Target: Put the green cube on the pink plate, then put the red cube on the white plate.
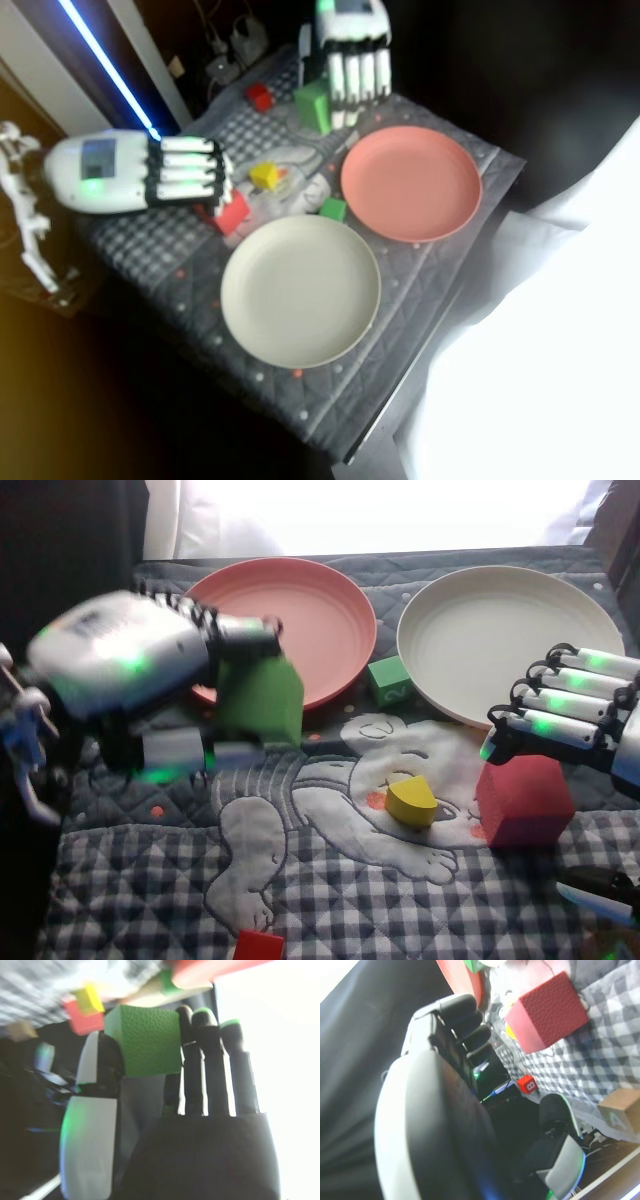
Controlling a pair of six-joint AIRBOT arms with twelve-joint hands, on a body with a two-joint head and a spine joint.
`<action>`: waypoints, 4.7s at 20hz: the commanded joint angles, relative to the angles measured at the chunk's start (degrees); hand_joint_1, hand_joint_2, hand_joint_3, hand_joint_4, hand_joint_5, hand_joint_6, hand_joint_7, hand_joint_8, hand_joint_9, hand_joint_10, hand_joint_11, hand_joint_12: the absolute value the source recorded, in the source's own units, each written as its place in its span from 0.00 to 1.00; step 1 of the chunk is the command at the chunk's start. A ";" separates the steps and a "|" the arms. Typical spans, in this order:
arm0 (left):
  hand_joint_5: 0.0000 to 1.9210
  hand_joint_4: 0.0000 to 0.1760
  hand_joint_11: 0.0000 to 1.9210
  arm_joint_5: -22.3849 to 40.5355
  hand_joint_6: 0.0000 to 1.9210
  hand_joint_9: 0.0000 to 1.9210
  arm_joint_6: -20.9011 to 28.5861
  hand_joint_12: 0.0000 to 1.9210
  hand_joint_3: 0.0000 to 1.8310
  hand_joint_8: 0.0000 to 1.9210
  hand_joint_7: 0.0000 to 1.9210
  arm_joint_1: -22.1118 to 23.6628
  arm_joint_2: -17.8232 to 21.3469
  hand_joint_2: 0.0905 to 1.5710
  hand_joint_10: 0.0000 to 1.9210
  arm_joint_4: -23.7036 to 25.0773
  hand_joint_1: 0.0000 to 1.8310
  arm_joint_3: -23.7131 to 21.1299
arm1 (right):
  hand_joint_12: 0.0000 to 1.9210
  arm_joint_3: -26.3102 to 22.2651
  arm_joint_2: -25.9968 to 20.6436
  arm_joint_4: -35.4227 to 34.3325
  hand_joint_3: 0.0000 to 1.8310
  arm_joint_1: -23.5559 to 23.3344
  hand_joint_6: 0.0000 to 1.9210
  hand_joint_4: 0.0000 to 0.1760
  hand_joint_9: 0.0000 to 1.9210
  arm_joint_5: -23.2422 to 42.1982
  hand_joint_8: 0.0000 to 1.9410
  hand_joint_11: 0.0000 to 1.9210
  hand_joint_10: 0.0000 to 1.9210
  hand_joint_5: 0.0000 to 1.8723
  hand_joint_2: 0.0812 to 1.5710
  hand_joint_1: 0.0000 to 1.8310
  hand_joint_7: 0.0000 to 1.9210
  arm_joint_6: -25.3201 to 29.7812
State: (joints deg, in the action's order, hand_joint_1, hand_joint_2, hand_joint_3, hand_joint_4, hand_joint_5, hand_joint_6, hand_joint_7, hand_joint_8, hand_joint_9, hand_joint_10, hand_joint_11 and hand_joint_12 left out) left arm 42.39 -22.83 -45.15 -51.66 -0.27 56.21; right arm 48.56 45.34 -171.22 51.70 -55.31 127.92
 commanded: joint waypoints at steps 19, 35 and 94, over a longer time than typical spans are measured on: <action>0.34 0.00 0.26 -18.72 0.67 0.31 0.04 0.97 0.00 0.80 0.40 14.62 -16.06 0.80 0.78 -13.98 0.63 23.59 | 0.84 0.95 1.14 -1.15 0.37 -0.58 0.53 0.00 0.04 -6.55 0.60 0.00 0.66 0.06 0.40 0.39 0.08 0.28; 0.00 0.93 0.02 -3.39 0.00 0.00 0.04 1.00 0.00 0.21 0.00 8.79 -9.45 0.59 0.87 -18.73 0.41 13.56 | 0.69 1.88 1.58 -1.15 0.36 -2.44 0.26 0.00 0.00 -6.60 0.22 0.00 0.28 0.00 0.29 0.60 0.01 0.27; 0.08 0.36 0.02 34.59 0.00 0.12 0.04 0.84 0.00 0.10 0.22 -7.45 0.70 0.70 0.44 -11.58 0.31 -4.15 | 0.37 24.27 13.66 -1.17 0.00 -20.98 0.16 0.00 0.02 8.03 0.06 0.00 0.18 0.15 0.67 0.69 0.12 -0.12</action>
State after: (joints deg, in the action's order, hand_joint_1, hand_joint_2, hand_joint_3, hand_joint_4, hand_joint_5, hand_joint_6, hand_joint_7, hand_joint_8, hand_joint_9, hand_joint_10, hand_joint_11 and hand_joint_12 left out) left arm 69.08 -22.96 -52.90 -51.20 -12.75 52.07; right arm 72.93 59.53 -170.80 31.66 -40.69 127.83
